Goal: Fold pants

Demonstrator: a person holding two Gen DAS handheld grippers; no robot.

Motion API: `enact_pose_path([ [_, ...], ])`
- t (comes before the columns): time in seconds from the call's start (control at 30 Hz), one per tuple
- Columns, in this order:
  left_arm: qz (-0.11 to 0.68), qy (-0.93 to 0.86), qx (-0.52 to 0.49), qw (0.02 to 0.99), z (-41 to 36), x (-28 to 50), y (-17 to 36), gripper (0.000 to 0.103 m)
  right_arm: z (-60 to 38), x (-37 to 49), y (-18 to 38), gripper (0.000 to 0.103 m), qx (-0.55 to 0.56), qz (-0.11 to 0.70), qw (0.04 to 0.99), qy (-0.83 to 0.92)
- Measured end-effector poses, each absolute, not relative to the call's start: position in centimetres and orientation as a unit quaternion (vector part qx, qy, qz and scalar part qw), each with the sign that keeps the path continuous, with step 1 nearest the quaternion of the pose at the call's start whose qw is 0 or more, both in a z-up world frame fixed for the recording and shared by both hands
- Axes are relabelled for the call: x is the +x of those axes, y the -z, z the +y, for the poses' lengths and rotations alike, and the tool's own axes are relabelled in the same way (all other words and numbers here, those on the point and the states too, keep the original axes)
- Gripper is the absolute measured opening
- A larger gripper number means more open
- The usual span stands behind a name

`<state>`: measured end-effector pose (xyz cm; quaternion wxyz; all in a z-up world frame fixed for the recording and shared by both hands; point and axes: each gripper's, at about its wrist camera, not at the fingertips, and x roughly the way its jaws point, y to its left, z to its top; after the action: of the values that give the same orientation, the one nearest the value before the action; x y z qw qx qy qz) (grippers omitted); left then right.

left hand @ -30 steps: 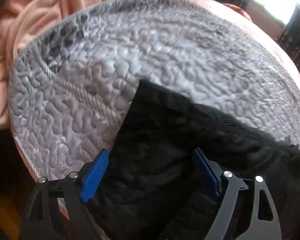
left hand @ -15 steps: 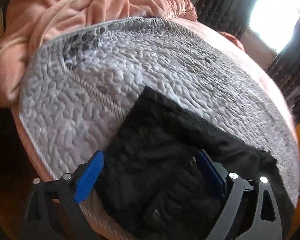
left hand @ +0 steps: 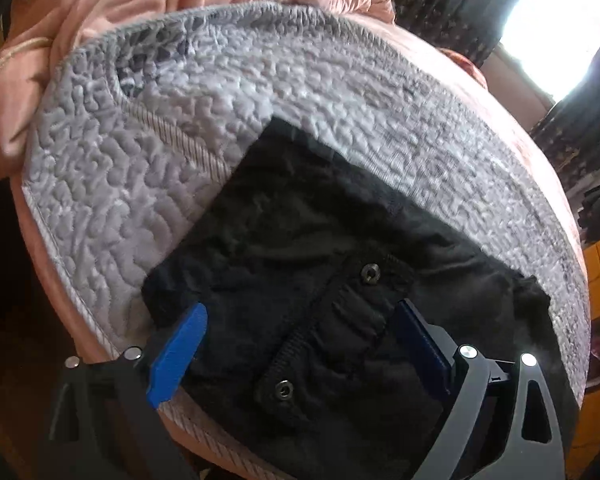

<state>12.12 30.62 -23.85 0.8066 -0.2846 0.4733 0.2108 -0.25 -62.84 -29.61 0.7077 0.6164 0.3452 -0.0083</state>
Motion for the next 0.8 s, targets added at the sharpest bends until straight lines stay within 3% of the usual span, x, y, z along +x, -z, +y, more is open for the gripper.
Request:
enact_pose_path([
  [0.43, 0.469, -0.213, -0.282, 0.81, 30.4, 11.7, 24.2, 0.095, -62.3, 1.6, 30.4, 0.069, 0.615, 0.311, 0.724, -0.01],
  [0.6, 0.471, -0.211, -0.277, 0.81, 30.3, 11.8, 24.4, 0.097, -62.3, 0.9, 30.6, 0.043, 0.606, 0.307, 0.734, -0.016],
  [0.67, 0.472, -0.211, -0.275, 0.81, 30.2, 11.9, 24.4, 0.097, -62.1, 0.8, 30.5, 0.041, 0.605, 0.3, 0.737, -0.018],
  [0.8, 0.47, -0.211, -0.286, 0.808, 30.5, 11.9, 24.3, 0.097, -62.0, 1.3, 30.8, 0.054, 0.612, 0.298, 0.733, -0.011],
])
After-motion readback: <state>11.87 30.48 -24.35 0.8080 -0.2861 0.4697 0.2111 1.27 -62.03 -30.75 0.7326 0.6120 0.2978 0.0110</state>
